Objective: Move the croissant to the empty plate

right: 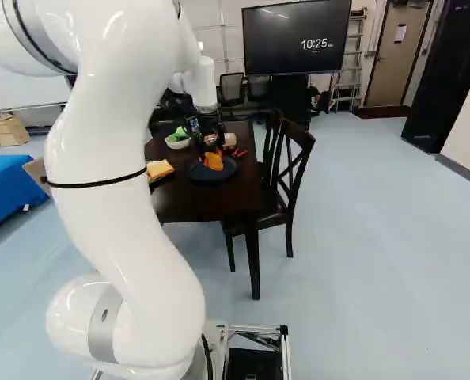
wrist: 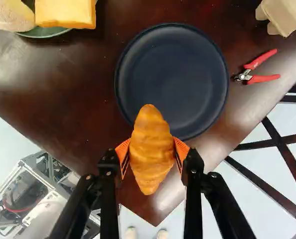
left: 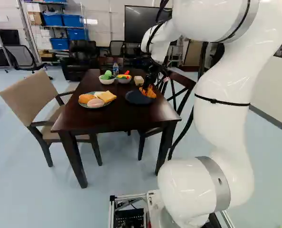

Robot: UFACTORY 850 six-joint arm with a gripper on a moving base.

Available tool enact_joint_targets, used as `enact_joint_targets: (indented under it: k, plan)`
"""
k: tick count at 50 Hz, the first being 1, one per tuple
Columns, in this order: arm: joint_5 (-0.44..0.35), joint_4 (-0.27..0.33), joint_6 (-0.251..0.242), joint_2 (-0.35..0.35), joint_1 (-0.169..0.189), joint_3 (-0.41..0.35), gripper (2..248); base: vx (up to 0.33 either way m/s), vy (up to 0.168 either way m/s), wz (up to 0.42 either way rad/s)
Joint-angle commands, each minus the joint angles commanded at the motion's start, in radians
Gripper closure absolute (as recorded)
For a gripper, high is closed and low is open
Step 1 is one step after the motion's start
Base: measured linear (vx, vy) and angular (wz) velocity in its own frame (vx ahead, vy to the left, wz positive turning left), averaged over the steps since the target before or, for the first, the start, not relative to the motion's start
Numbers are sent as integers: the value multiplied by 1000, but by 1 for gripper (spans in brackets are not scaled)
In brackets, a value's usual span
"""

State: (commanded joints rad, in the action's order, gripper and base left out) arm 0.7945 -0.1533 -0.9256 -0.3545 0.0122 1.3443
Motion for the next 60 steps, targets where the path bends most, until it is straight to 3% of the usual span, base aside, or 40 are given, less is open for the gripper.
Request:
enact_joint_targets:
  k: [24, 60]
  plan:
    - [34, 0, 0, -101, 23, 134, 118, 0, 0, 0]
    - [53, 0, 0, -297, 15, 335, 118, 0, 0, 0]
